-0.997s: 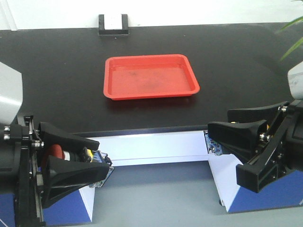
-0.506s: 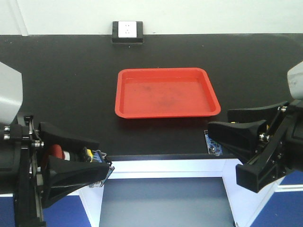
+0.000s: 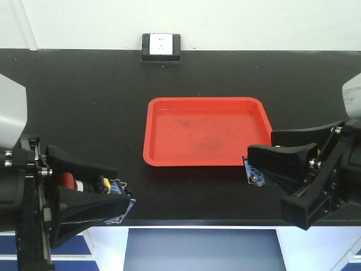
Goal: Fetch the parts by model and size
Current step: 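Hold both switches while the base approaches and stops at the red tray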
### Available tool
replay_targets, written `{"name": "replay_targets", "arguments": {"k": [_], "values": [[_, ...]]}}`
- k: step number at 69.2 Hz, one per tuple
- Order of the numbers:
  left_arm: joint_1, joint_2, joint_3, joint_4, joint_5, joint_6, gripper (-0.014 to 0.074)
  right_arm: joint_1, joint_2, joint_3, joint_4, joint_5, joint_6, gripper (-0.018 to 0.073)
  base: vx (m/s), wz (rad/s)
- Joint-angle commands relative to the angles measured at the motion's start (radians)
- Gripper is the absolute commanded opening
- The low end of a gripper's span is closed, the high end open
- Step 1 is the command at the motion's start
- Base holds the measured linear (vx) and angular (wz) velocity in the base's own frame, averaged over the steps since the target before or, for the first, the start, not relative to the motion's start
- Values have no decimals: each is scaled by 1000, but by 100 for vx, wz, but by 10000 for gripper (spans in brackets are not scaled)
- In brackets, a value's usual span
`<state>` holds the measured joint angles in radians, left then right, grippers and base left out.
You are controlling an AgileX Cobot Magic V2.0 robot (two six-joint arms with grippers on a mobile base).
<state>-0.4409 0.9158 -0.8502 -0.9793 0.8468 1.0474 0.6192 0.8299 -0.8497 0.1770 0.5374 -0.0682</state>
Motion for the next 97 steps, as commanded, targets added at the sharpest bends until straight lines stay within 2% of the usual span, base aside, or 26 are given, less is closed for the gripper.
{"name": "replay_targets", "arguments": {"k": [1,97], "values": [[-6,-10,-30,-56,-30,-6,-7,-1,-5,-29,4,-75,-11,-5,15,2],[-6,-11,-30,-56,-30,-6,-7,-1,10,-29,4,-73,-11,-5,8,1]]}}
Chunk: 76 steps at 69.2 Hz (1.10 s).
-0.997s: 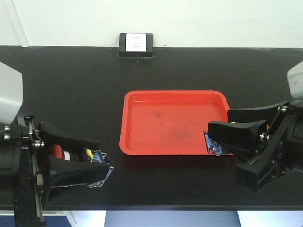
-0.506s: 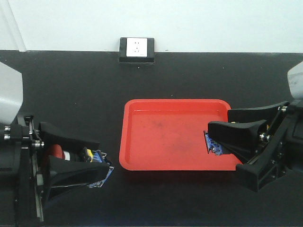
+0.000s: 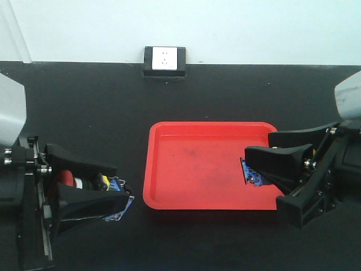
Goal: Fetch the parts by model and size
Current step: 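Hold both switches while the base approaches and stops at the red tray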
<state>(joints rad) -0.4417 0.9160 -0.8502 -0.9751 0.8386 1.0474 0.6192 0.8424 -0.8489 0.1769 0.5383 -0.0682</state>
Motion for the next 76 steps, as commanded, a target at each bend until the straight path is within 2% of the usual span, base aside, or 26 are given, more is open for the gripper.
{"name": "replay_targets", "arguments": {"k": [1,76], "values": [[-5,-11,-30,-61,-21,-6,-7,-1,-3,-29,4,-74,-11,-5,0,0],[-5,-9,-30,-61,-21,-6,-7,-1,-3,-29,4,-74,-11,-5,0,0]]}}
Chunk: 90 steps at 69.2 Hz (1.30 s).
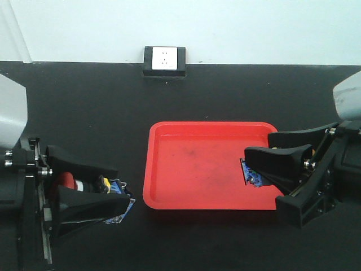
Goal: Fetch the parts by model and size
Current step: 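Hold both switches while the base approaches and stops at the red tray, then swing the left gripper with the red-capped switch over the tray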
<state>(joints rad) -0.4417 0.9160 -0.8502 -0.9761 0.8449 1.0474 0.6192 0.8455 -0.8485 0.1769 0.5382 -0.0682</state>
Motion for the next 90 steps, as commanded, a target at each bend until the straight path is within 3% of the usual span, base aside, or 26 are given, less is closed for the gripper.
{"name": "replay_targets", "arguments": {"k": [1,29,35,43,53,72,81,90], "values": [[-5,-9,-30,-60,-28,-6,-7,-1,-6,-30,4,-74,-11,-5,0,0],[-5,-8,-30,-74,-71,-6,-7,-1,-6,-30,4,-114,-11,-5,0,0],[-5,-5,-36,-89,-145,-19,-7,-1,-6,-30,4,-128,-11,-5,0,0],[-5,18,-37,-86,-323,-161,-7,-1,-6,-30,3,-142,-11,-5,0,0],[-5,81,-37,-86,-449,-187,-8,-1,-9,-30,3,-152,-11,-5,0,0],[-12,283,-138,-88,-433,-198,-8,-1,-9,-30,4,-182,-7,-5,0,0],[-33,379,-268,-40,-431,-290,-7,-1,-9,-31,4,-195,-7,-5,0,0],[-71,486,-401,122,-416,-478,-7,-1,-13,-50,3,-190,-7,-5,0,0]]}}
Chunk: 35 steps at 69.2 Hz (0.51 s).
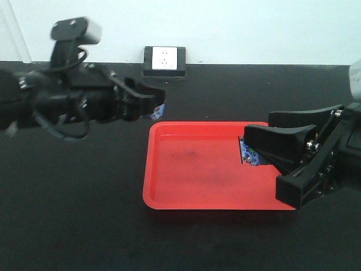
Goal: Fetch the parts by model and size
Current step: 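Swing the left gripper with the red-capped switch over the tray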
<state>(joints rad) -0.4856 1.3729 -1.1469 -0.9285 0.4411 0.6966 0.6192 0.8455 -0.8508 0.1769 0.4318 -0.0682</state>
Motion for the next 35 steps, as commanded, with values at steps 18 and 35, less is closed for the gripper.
{"name": "replay_targets", "arguments": {"k": [18,35], "values": [[-152,241,-340,746,172,-790,-6,-2,-85,-51,-4,-161,-7,-5,0,0],[-239,453,-606,1083,468,-1075,-6,-2,-102,-51,-4,-162,-7,-5,0,0]]}}
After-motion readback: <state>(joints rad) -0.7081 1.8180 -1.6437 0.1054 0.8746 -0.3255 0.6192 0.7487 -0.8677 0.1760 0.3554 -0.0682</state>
